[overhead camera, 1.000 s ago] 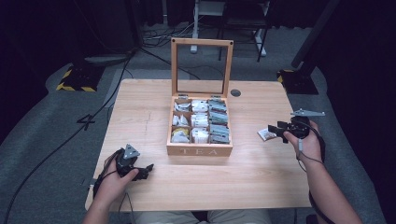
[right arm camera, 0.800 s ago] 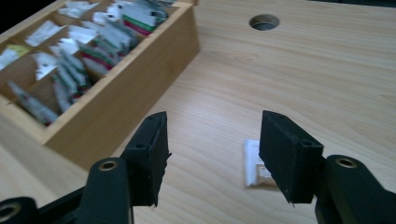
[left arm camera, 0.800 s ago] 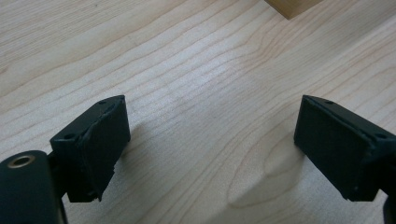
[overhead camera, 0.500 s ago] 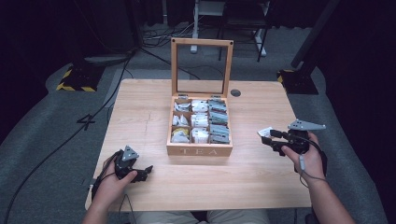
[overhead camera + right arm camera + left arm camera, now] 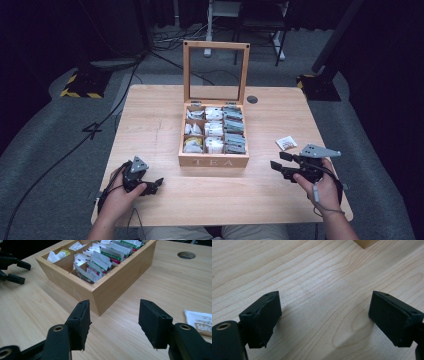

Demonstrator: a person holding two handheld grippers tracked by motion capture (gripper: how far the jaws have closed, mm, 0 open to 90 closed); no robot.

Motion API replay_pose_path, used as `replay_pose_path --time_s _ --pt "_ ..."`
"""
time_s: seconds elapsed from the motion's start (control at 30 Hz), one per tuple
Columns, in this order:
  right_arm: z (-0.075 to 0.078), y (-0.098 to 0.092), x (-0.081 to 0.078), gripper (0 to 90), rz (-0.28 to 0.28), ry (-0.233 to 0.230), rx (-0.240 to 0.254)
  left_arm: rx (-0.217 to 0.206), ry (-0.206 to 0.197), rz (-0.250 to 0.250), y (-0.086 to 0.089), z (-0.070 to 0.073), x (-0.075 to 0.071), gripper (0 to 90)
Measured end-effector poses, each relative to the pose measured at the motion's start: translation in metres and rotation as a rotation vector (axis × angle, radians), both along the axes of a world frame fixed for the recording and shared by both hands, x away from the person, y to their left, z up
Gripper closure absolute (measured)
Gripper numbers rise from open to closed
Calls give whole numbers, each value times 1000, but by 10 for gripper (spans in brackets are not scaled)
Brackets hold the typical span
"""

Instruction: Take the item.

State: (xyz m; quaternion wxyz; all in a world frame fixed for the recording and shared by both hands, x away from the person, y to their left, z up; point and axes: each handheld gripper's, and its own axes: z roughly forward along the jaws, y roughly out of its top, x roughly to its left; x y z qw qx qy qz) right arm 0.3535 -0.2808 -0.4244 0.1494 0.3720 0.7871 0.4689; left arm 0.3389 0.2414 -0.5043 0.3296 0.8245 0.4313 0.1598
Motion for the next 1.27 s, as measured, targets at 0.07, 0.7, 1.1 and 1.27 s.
replay_pose_path --time_s 0.07,0.7,1.1,1.27 --pt "-9 4 -3 439 5 7 4 0 0 0 0 0 0 118" --pt "-68 14 -2 410 34 80 -127 0 1 -1 0 0 0 116" --pt "-80 23 2 185 47 56 -217 -5 4 -15 -1 -1 3 99" --pt "-80 24 3 164 46 62 -219 11 7 -37 0 0 6 79"
